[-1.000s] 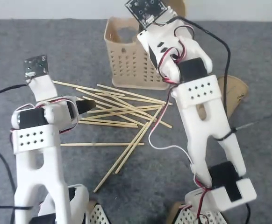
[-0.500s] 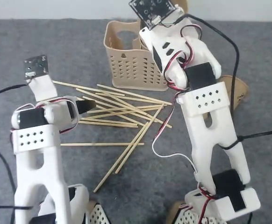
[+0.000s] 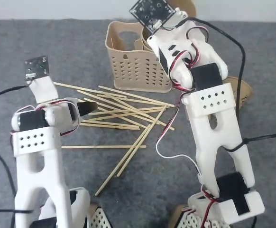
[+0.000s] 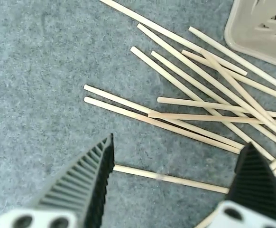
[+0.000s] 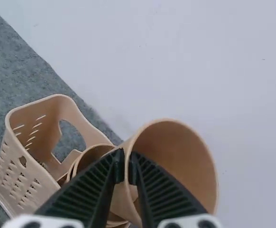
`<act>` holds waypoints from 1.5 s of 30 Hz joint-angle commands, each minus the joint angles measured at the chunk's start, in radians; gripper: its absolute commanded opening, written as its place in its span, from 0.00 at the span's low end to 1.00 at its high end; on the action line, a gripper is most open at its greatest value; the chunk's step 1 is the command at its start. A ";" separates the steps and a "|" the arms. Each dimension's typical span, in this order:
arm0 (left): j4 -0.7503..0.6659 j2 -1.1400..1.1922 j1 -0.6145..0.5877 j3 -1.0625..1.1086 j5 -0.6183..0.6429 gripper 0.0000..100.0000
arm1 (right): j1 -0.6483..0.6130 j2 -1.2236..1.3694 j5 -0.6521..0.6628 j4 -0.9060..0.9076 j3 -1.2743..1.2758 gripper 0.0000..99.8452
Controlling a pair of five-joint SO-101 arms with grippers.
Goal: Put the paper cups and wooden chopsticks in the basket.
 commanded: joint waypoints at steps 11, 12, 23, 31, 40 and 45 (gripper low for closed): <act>-0.020 -0.038 0.002 -0.007 -0.005 0.38 | 0.024 -0.001 0.066 0.056 -0.080 0.14; -0.020 -0.038 0.003 -0.007 -0.005 0.38 | 0.024 -0.018 0.066 0.091 -0.103 0.13; -0.052 -0.038 0.038 0.025 -0.005 0.38 | 0.309 -0.137 -0.071 0.530 -0.295 0.13; -0.052 -0.034 0.038 0.027 -0.005 0.38 | 0.504 0.088 -0.026 0.544 -0.302 0.13; -0.054 -0.032 0.040 0.027 -0.003 0.38 | 0.679 0.447 -0.063 0.300 -0.302 0.13; -0.055 -0.037 0.063 0.041 -0.005 0.38 | 0.691 0.610 -0.063 0.228 -0.302 0.13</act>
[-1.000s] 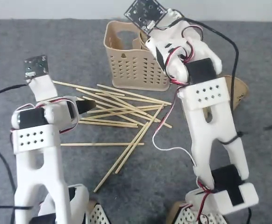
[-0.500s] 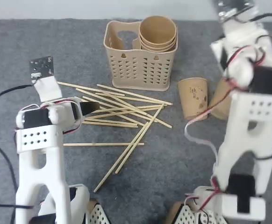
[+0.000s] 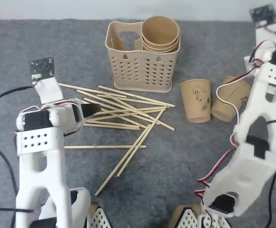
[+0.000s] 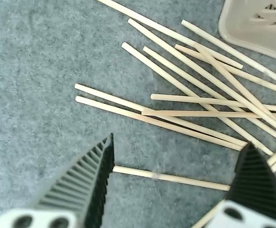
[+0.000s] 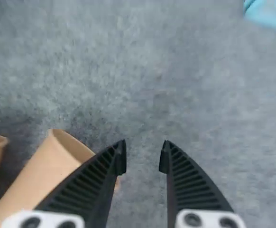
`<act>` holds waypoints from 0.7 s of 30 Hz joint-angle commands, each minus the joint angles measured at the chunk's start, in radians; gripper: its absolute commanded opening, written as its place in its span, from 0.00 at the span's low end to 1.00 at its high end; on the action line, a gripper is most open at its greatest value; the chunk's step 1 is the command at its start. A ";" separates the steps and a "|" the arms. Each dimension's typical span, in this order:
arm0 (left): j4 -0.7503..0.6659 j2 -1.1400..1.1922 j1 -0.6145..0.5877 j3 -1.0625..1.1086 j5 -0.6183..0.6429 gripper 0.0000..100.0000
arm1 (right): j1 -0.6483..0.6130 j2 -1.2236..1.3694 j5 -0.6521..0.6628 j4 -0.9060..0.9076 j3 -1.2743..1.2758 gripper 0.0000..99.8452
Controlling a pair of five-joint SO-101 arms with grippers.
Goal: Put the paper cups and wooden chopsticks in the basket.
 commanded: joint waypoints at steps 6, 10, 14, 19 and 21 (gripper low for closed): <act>-0.026 -0.038 0.054 0.018 -0.008 0.38 | 0.004 0.099 -0.008 -0.004 -0.052 0.13; -0.028 -0.038 0.054 0.018 -0.008 0.38 | -0.036 0.074 0.014 0.182 -0.052 0.13; -0.046 -0.038 0.048 0.018 -0.008 0.38 | -0.094 -0.004 0.086 0.380 -0.052 0.13; -0.041 -0.038 0.048 0.018 -0.008 0.38 | -0.156 -0.073 0.101 0.553 -0.052 0.13; -0.040 -0.038 0.048 0.018 -0.008 0.38 | -0.180 -0.091 0.104 0.622 -0.052 0.13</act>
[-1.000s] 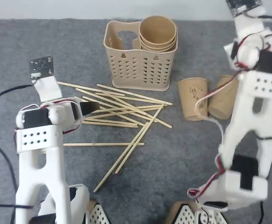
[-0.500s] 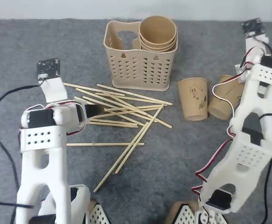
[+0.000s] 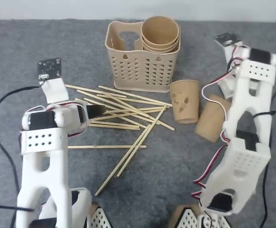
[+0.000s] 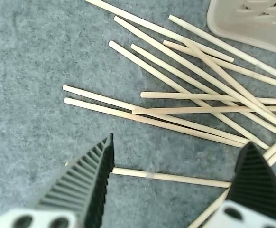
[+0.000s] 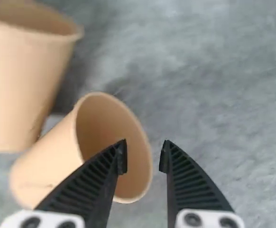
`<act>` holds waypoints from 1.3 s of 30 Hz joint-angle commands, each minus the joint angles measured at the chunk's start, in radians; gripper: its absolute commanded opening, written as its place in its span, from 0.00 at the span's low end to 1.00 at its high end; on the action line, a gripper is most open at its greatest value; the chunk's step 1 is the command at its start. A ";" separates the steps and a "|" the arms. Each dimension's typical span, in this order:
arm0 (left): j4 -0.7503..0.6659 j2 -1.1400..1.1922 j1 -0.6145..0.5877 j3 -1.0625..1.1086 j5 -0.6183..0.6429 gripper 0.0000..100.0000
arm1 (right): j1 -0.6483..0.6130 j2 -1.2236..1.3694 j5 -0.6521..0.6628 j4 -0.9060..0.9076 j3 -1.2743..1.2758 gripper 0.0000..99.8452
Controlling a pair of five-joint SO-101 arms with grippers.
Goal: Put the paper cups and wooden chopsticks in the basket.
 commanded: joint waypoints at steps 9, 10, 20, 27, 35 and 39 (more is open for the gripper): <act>-0.015 -0.038 0.005 -0.008 -0.008 0.38 | -0.113 -0.263 0.023 0.176 0.087 0.13; -0.015 -0.038 0.005 -0.008 -0.008 0.38 | -0.124 -0.294 0.031 0.174 0.126 0.13; -0.018 -0.038 0.005 -0.008 -0.008 0.38 | -0.259 -0.604 0.190 0.173 0.578 0.13; -0.015 -0.038 0.005 -0.008 -0.008 0.38 | -0.260 -0.734 0.221 0.171 0.663 0.13; -0.014 -0.038 0.005 -0.008 -0.008 0.38 | -0.271 -0.891 0.137 0.171 0.663 0.14; -0.014 -0.038 0.005 -0.008 -0.008 0.38 | -0.331 -0.926 0.084 0.173 0.723 0.14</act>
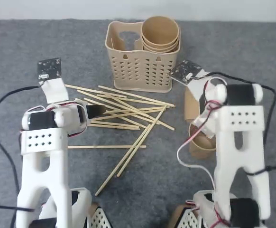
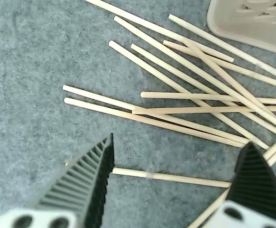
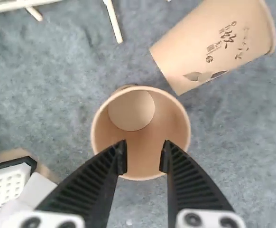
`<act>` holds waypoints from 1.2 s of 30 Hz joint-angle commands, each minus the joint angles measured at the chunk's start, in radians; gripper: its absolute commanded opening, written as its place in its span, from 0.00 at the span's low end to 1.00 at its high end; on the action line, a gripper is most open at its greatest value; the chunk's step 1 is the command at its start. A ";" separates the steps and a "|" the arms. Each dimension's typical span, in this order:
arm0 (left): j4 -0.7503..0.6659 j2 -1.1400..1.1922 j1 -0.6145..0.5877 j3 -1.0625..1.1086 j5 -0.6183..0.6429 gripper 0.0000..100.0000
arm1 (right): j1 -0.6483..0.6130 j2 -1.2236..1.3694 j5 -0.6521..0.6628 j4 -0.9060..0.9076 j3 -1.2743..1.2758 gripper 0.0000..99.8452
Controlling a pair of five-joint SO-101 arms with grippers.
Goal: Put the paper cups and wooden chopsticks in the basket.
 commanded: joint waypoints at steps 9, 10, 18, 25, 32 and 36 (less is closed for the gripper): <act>-0.014 -0.040 0.005 -0.008 -0.008 0.38 | -0.183 -0.056 -0.094 -0.157 0.302 0.20; -0.014 -0.040 0.005 -0.008 -0.008 0.38 | -0.183 -0.059 -0.095 -0.176 0.328 0.20; -0.014 -0.040 0.005 -0.008 -0.008 0.38 | -0.148 -0.059 -0.097 -0.286 0.413 0.03; -0.014 -0.040 0.005 -0.008 -0.008 0.38 | -0.054 -0.068 -0.089 -0.268 0.354 0.01; -0.014 -0.040 0.005 -0.008 -0.008 0.38 | 0.002 -0.068 -0.020 -0.064 0.015 0.01; -0.014 -0.040 0.005 -0.008 -0.008 0.38 | 0.010 -0.065 -0.017 0.019 -0.206 0.01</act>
